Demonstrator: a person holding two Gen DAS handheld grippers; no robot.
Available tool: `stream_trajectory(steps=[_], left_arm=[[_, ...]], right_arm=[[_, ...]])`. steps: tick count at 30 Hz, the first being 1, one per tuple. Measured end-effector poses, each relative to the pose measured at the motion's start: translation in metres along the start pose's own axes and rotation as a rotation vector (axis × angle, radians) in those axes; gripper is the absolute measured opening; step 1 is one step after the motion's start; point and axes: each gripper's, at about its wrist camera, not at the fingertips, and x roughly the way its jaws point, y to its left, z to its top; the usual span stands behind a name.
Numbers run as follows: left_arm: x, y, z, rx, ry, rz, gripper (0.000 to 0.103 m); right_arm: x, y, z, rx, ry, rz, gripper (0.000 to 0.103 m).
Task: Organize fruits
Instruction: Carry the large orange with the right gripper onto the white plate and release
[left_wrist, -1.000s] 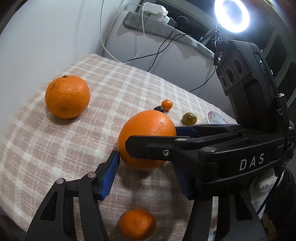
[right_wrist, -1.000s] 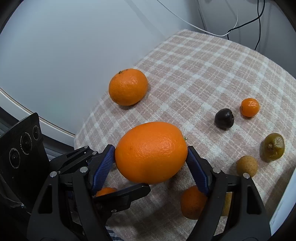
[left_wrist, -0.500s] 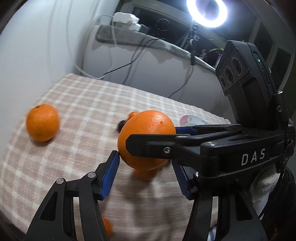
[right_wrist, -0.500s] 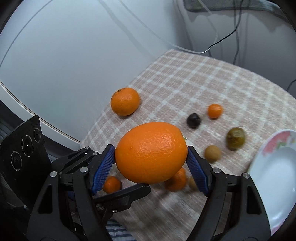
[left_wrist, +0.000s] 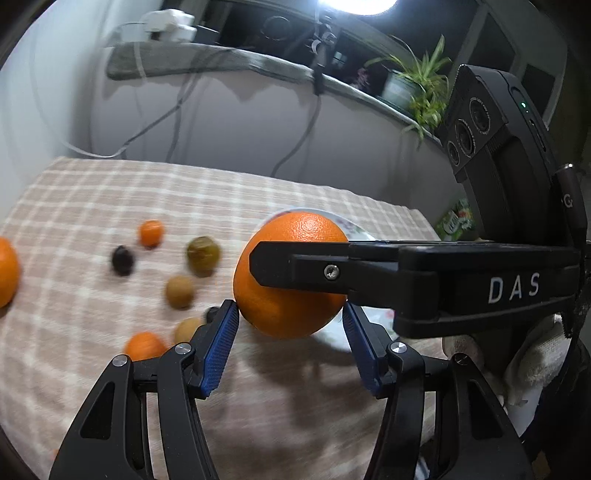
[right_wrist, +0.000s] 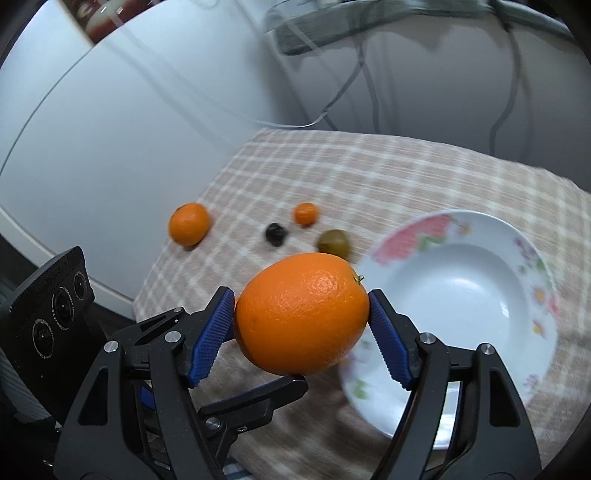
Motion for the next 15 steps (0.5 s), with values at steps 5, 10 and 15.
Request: stream_trajectory(steps=[5, 10, 15], left_arm=[[0.024, -0.023, 0.001, 0.044, 0.043, -0.01, 0.058], [0.043, -0.037, -0.002, 0.07, 0.085, -0.014, 0.058], [0.049, -0.044, -0.006, 0.106, 0.103, 0.008, 0.058]], right_arm=[[-0.012, -0.033, -0.007, 0.063, -0.01, -0.011, 0.076], [-0.016, -0.057, -0.018, 0.109, 0.003, -0.019, 0.076], [-0.011, -0.067, -0.027, 0.143, 0.017, -0.028, 0.076]])
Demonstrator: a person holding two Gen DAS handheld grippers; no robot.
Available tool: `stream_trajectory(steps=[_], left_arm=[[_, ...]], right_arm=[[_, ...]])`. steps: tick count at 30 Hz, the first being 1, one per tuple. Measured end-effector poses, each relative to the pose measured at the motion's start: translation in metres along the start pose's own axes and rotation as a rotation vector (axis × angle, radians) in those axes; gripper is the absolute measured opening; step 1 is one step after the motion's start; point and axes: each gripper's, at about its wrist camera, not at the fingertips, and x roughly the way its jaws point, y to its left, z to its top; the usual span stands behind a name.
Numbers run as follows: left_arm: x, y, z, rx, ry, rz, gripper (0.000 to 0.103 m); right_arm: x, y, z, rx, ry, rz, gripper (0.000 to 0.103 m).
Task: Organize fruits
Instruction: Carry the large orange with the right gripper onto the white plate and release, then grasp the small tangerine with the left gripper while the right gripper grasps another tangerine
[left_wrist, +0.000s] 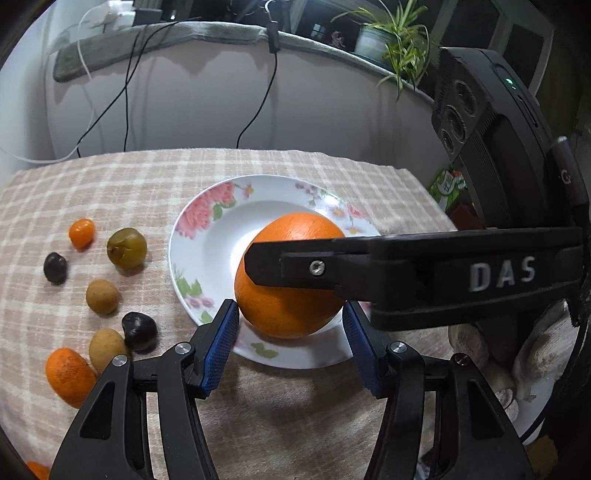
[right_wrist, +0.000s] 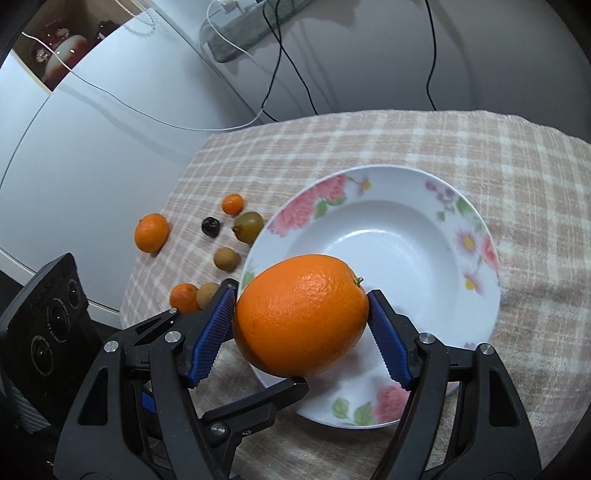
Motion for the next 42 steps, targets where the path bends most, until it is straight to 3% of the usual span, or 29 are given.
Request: stream_trajectory(steps=[14, 22, 28, 31, 42], left_arm=[[-0.024, 0.002, -0.007, 0.016, -0.033, 0.019, 0.058], [-0.056, 0.014, -0.02, -0.004, -0.104, 0.013, 0.059], [-0.083, 0.033, -0.03, -0.032, -0.131, 0.076, 0.059], [-0.101, 0.046, -0.04, -0.04, -0.147, 0.119, 0.059], [-0.147, 0.095, -0.087, -0.119, -0.142, 0.266, 0.059]], right_arm=[[-0.028, -0.002, -0.003, -0.007, -0.093, -0.068, 0.077], [-0.042, 0.003, -0.014, -0.024, -0.158, -0.107, 0.08], [-0.047, 0.022, -0.022, -0.094, -0.196, -0.136, 0.081], [-0.046, 0.037, -0.025, -0.145, -0.204, -0.142, 0.087], [-0.027, 0.105, -0.044, -0.366, -0.171, -0.148, 0.087]])
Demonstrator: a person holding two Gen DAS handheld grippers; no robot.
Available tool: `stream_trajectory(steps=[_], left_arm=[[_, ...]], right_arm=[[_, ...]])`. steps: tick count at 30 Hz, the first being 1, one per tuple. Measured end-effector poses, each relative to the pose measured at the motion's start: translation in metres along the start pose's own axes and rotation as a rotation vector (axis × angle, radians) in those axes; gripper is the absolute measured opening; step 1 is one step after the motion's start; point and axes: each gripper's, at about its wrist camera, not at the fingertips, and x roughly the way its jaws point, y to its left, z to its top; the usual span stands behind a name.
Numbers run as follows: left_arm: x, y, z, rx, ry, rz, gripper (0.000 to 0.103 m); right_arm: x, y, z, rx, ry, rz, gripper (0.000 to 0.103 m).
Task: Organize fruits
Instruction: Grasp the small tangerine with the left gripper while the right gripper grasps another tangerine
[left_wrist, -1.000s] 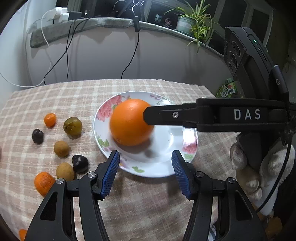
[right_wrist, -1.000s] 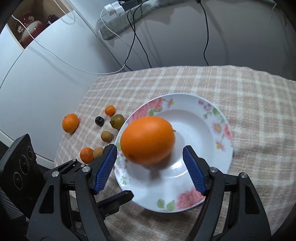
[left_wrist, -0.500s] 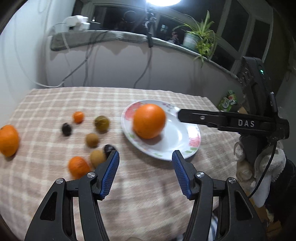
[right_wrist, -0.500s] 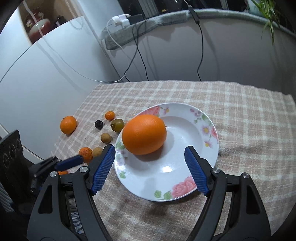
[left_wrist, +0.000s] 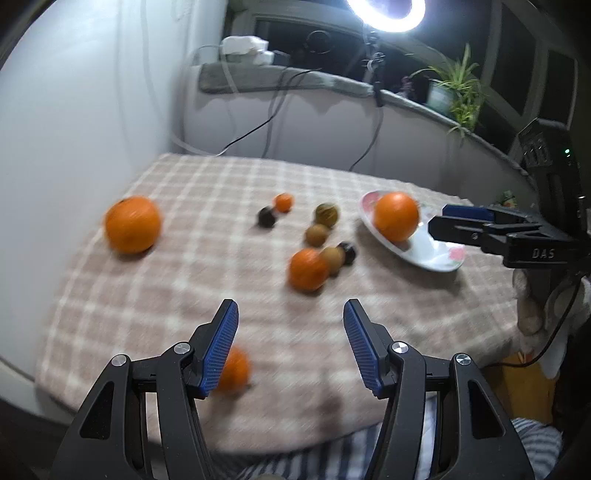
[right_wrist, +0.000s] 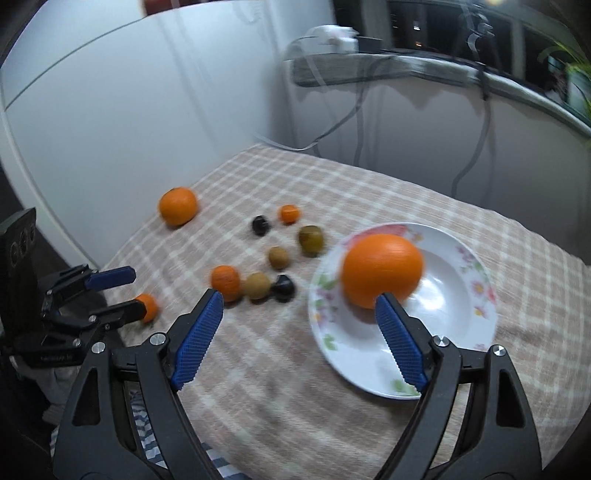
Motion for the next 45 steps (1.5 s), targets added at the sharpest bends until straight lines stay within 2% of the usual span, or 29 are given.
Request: stream_trajectory(steps=[11, 17, 22, 25, 35, 38, 40, 45], left_arm=[[-0.003, 0.033, -0.035, -0.077, 0.055, 0.052, 0.059], [0.006, 0.036, -0.039, -0.078, 0.072, 0.043, 0.055], [0.014, 0.039, -0.04, -0.082, 0.088, 0.033, 0.051], [0.018, 0.041, -0.04, -0.086, 0.094, 0.032, 0.049], [0.028, 0.044, -0.042, -0.081, 0.106, 0.03, 0.041], [0.028, 0.044, -0.042, -0.079, 0.101, 0.025, 0.037], [0.028, 0.044, -0.041, -0.078, 0.099, 0.026, 0.037], [0.029, 0.044, -0.039, -0.081, 0.091, 0.025, 0.036]], right_arm=[[0.037, 0.061, 0.002, -0.165, 0.069, 0.074, 0.086], [0.063, 0.075, 0.004, -0.208, 0.128, 0.09, 0.075], [0.085, 0.079, 0.007, -0.237, 0.177, 0.076, 0.057], [0.095, 0.081, 0.01, -0.251, 0.198, 0.07, 0.053], [0.115, 0.084, 0.016, -0.303, 0.223, 0.033, 0.051], [0.118, 0.09, 0.015, -0.343, 0.23, 0.021, 0.046], [0.12, 0.093, 0.014, -0.366, 0.243, 0.018, 0.038], [0.122, 0.098, 0.012, -0.419, 0.249, -0.008, 0.035]])
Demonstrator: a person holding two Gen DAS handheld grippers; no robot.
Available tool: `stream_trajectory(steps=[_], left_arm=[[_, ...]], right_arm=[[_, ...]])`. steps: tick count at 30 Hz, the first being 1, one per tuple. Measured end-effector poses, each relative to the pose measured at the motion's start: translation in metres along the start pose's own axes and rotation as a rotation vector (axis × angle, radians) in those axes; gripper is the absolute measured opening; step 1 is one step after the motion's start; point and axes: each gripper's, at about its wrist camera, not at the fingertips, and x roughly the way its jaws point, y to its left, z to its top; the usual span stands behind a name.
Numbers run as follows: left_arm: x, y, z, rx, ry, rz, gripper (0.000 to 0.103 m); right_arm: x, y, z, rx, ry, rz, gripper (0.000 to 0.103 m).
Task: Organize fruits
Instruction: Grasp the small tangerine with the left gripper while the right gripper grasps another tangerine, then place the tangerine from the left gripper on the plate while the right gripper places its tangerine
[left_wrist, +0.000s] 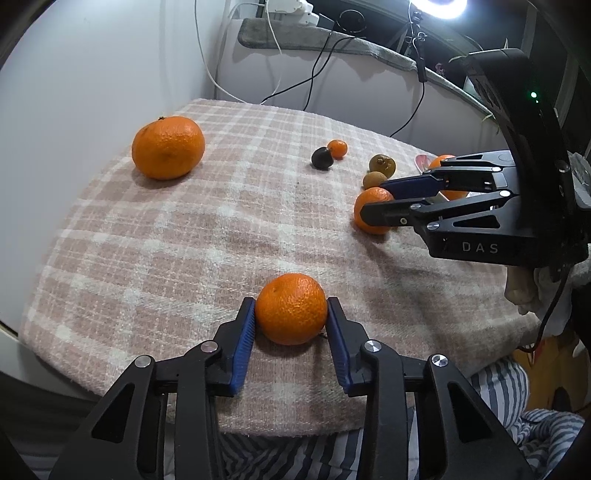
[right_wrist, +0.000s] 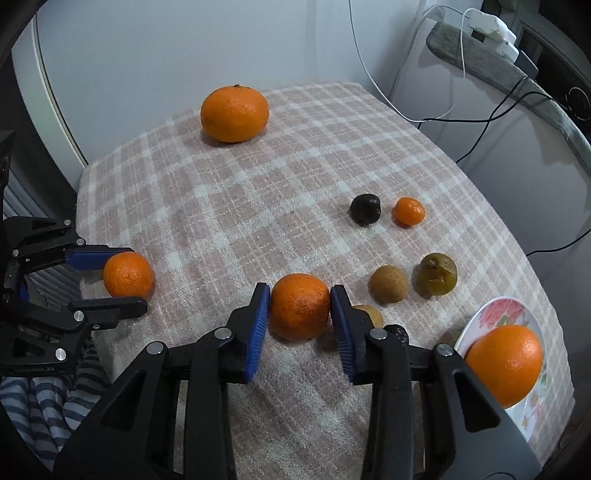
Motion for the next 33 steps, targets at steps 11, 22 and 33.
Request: stream_trajectory(steps=[11, 22, 33], left_arm=[[-0.005, -0.006, 0.01, 0.007, -0.027, -0.017, 0.036], [-0.006, -0.034, 0.03, 0.059, -0.057, -0.067, 0.035], [0.004, -0.081, 0.046, 0.143, -0.062, -0.144, 0.035]], right_arm=[[-0.017, -0.014, -0.006, 0.083, -0.054, 0.041, 0.034], [-0.053, -0.043, -0.022, 0.179, -0.127, 0.035, 0.034], [-0.087, -0.097, -0.071, 0.314, -0.148, -0.035, 0.034]])
